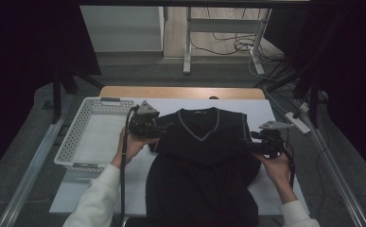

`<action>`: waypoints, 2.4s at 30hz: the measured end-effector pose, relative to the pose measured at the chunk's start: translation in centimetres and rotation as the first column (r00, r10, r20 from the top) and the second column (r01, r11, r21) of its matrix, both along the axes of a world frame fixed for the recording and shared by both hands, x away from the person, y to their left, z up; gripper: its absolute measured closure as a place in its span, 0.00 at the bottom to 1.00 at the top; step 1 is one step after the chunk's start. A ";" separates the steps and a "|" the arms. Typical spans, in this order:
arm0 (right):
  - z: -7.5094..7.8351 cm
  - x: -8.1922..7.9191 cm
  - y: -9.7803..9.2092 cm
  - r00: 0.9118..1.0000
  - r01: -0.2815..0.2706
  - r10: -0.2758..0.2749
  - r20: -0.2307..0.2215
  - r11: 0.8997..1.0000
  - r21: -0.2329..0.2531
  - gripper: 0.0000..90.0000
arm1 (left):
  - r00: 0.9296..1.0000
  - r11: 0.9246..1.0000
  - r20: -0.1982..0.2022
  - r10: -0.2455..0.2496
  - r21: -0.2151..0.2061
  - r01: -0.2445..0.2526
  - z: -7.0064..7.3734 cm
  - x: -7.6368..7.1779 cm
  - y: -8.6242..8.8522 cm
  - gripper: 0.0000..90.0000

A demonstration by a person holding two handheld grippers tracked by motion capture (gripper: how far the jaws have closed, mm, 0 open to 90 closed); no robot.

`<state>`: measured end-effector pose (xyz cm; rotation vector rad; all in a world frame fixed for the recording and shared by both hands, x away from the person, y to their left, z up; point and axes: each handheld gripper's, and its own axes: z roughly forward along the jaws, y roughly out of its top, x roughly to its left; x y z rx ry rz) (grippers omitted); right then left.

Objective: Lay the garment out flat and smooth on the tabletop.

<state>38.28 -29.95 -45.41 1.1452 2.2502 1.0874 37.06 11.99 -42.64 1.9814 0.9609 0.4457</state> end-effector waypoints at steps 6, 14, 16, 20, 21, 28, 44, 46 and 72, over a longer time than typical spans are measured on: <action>-1.0 -1.5 -0.5 1.000 0.018 -0.018 -0.020 1.000 0.001 0.44 | 1.000 1.000 -0.013 0.015 -0.004 -0.015 -1.2 -0.8 0.6 0.31; -2.1 -4.3 -2.0 0.996 0.079 -0.080 -0.032 0.996 -0.049 0.44 | 1.000 1.000 -0.020 -0.008 0.006 0.008 -1.7 -1.8 0.5 0.32; -2.5 -4.8 -2.6 0.995 0.097 -0.099 -0.035 0.994 -0.055 0.44 | 1.000 1.000 -0.016 -0.014 0.008 0.015 -1.7 -1.8 0.3 0.32; -3.2 -4.7 -3.5 0.990 0.125 -0.128 -0.056 0.990 -0.062 0.44 | 1.000 0.999 -0.014 -0.022 0.024 0.022 -1.7 -1.9 -0.2 0.31; -3.4 -4.5 -3.5 0.990 0.126 -0.131 -0.059 0.990 -0.069 0.44 | 1.000 0.999 -0.013 -0.022 0.027 0.022 -1.7 -1.9 -0.2 0.31; -5.3 -3.5 -3.1 0.985 0.122 -0.139 -0.101 0.979 -0.164 0.51 | 1.000 0.999 -0.010 -0.018 0.047 0.018 -1.9 -2.1 -0.5 0.30; -5.1 -3.2 -3.2 0.990 0.081 -0.103 -0.097 0.974 -0.213 0.96 | 1.000 0.999 -0.001 -0.006 0.043 0.006 -1.6 -2.2 -0.1 0.29; -4.7 -2.7 -3.6 0.990 0.100 -0.119 -0.077 0.971 -0.219 0.96 | 1.000 0.999 -0.004 -0.004 0.043 0.004 -1.6 -2.2 0.0 0.28; -1.0 -3.6 -1.5 0.998 0.052 -0.052 -0.017 0.999 -0.005 0.52 | 1.000 0.999 0.005 0.011 0.038 -0.011 -1.2 -2.2 0.5 0.27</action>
